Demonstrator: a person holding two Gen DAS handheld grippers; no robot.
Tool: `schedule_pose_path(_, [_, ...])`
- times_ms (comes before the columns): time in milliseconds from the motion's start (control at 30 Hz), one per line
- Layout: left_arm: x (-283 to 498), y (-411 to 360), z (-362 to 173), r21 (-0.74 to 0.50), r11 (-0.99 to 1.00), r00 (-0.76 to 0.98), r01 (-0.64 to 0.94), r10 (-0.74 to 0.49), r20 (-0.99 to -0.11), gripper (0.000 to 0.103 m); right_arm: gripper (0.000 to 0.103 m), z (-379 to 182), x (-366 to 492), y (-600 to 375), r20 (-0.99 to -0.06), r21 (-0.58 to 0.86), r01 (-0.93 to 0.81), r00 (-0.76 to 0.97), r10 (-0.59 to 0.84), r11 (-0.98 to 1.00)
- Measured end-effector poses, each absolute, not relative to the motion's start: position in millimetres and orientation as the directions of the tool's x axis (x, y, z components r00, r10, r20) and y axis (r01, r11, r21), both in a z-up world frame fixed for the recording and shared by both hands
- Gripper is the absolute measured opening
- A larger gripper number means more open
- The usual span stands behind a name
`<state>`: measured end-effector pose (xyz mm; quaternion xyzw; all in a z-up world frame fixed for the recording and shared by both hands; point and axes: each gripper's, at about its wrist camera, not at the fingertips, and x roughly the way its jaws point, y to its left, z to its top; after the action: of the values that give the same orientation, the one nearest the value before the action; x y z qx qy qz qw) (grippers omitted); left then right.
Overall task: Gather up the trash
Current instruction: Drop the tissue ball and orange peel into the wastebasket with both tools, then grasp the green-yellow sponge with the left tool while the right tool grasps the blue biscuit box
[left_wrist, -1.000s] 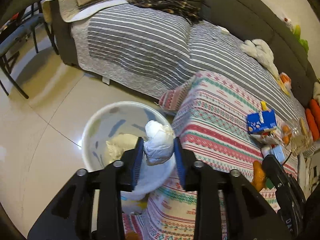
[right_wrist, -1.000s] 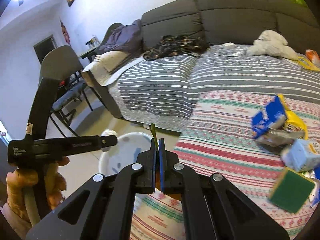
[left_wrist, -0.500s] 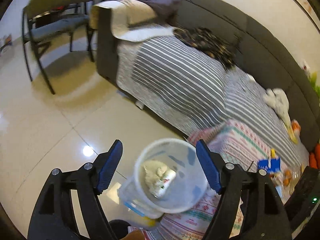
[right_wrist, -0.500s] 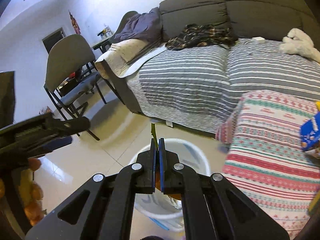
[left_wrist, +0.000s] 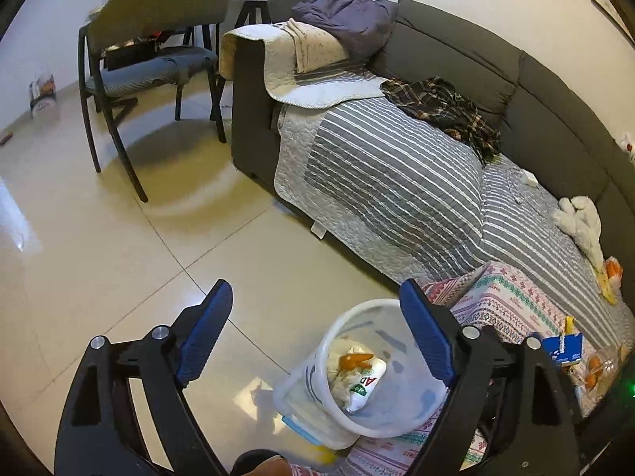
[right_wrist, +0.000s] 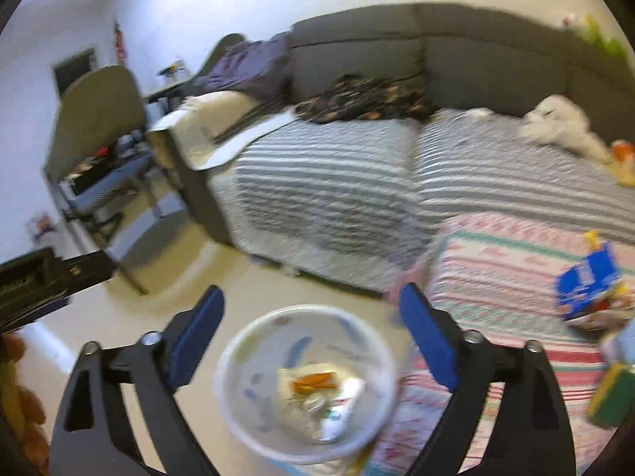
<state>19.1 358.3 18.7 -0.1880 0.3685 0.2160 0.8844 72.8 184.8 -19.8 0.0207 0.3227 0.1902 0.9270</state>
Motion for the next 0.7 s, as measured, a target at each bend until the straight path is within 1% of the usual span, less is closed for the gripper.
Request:
schedule_pose_path(33, [20.1,354.2,18.6,-0.161,0.839,0.633,-0.520,0.253,-0.732,0.089,0.093,-16.5,71.4,179.7,-0.586,0.138,-0.312,0.739,0.332,0.940])
schedule_pose_path(100, [20.7,346.2,20.4,-0.144,0.843,0.633,-0.519,0.265,-0.727,0.091,0.096,-9.9,72.3,168.2,-0.583,0.119,-0.265,0.761,0.283,0.957])
schedule_pose_path(233, [23.5,327.9,23.5,-0.102,0.852,0.635,-0.513,0.297,-0.713,0.095,0.096,-0.1,77.5,139.9,-0.589,0.099,-0.176,0.783,0.200,0.979])
schedule_pose_path(300, [26.2,314.6,23.8,-0.074,0.858,0.634,-0.508,0.314,-0.706,0.095,0.096,4.2,77.0,128.2,-0.582,0.083,-0.148,0.796,0.168,0.986])
schedule_pose_path(467, [35.7,282.1,21.3,-0.035,0.881,0.633,-0.472,0.311,-0.710,0.096,0.096,11.6,71.9,98.7,-0.568,0.055,-0.100,0.815,0.113,0.993])
schedule_pose_path(700, [47.4,235.6,21.8,-0.025,0.913,0.649,-0.406,0.270,-0.712,0.096,0.096,11.9,72.6,49.0,-0.578,0.046,-0.005,0.816,0.031,0.999])
